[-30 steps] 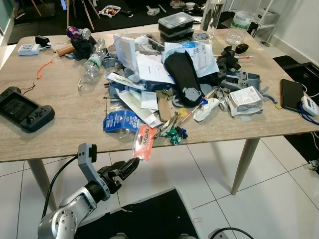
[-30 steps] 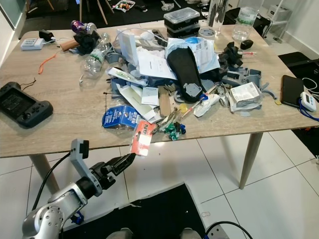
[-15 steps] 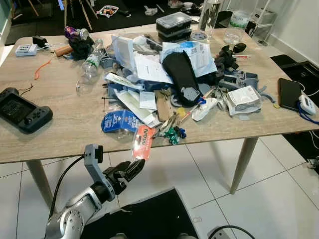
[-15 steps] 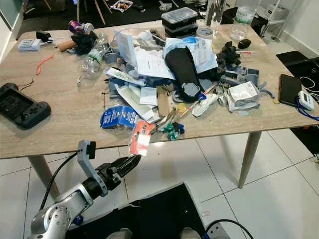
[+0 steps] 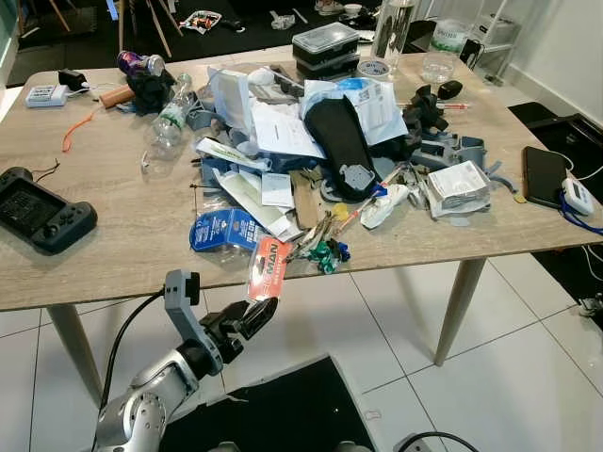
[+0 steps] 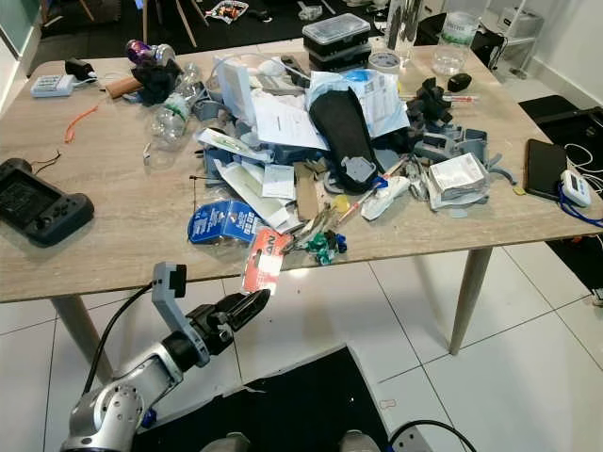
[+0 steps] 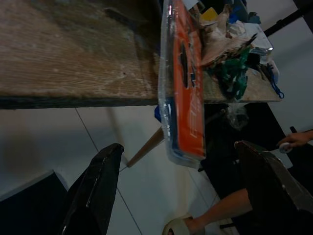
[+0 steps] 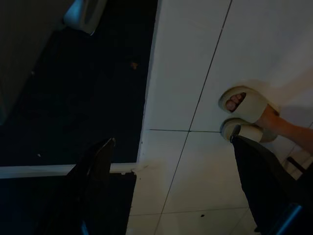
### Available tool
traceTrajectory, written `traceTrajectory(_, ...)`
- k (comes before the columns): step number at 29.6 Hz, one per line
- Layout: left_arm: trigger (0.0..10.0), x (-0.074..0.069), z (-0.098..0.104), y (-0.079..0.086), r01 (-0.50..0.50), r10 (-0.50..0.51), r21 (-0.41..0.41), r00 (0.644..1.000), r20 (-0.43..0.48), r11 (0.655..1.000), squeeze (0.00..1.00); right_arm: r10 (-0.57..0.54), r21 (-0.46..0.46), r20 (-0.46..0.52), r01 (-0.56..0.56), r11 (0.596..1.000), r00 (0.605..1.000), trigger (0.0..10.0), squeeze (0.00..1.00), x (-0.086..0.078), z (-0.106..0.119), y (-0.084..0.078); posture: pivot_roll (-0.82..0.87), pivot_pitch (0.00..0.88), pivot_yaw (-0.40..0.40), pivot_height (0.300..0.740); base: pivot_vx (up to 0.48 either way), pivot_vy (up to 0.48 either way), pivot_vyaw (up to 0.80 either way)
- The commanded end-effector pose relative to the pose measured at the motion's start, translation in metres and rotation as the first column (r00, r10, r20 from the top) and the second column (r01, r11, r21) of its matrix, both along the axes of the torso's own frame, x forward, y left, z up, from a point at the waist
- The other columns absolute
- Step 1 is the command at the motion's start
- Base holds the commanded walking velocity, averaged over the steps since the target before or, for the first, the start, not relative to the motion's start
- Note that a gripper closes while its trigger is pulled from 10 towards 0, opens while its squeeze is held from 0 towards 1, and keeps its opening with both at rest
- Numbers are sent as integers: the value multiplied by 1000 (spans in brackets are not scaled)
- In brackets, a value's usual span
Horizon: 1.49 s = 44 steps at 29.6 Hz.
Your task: Picking trash to rubbish bin
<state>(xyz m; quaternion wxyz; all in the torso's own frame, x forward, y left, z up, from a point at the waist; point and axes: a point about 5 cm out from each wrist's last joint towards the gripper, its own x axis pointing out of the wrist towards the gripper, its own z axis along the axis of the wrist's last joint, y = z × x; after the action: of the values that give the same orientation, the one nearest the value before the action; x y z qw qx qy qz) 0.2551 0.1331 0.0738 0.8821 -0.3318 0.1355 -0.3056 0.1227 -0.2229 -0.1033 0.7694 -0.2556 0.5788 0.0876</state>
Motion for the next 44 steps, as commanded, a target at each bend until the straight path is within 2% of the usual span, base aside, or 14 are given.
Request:
traceTrajectory(1,10000,0,-5,-1,-14,14,2,1000,-19,1000,0,-17,5,-19,17,1000,1000,10000,0,-6,-2,2,-11,143,29,740,0,0,0)
traceTrajectory(7,10000,2,-6,0,-33,33,-3,999,-15,999,0,-12,6,-10,12,1000,1000,10000,0,0,-1,4,-17,134,26,740,0,0,0)
traceTrajectory(15,10000,5,-7,0,-48,48,-9,999,-13,999,0,-7,4,-11,7,1000,1000,10000,0,-2,-2,6,-18,131,23,740,0,0,0)
traceTrajectory(16,8667,5,-7,0,-48,48,-11,999,-11,999,0,-7,3,-12,7,1000,1000,10000,0,-3,-2,5,-18,131,23,740,0,0,0)
traceTrajectory(17,2235,5,-7,-1,-48,48,-13,999,-10,999,0,-7,2,-14,7,1000,1000,10000,0,-4,-2,4,-18,131,23,740,0,0,0)
traceTrajectory(19,2235,5,-7,-1,-49,49,-14,999,-10,999,0,-8,1,-15,8,1000,1000,10000,0,-4,-2,4,-18,131,23,740,0,0,0)
traceTrajectory(20,0,5,-7,-1,-49,49,-15,999,-10,999,0,-9,-2,-16,9,1000,1000,10000,0,-6,-2,2,-18,131,23,740,0,0,0)
traceTrajectory(23,0,5,-7,-1,-52,52,-19,999,-9,998,0,-13,-10,-21,12,1000,1000,10000,0,-8,-1,-6,-18,131,23,740,0,0,0)
traceTrajectory(32,0,5,-7,-1,-54,54,-32,999,-8,998,0,-16,-14,-25,15,1000,1000,10000,0,-11,-1,-10,-16,136,20,740,0,0,0)
traceTrajectory(39,0,5,-6,1,-63,63,-51,998,-7,997,0,-7,4,-23,7,1000,1000,10000,0,-10,-4,6,-16,136,20,740,0,0,0)
traceTrajectory(44,0,6,-1,8,-80,82,-121,997,13,990,0,-3,12,-15,3,1000,1000,10000,0,-4,-4,13,-16,136,20,740,0,0,0)
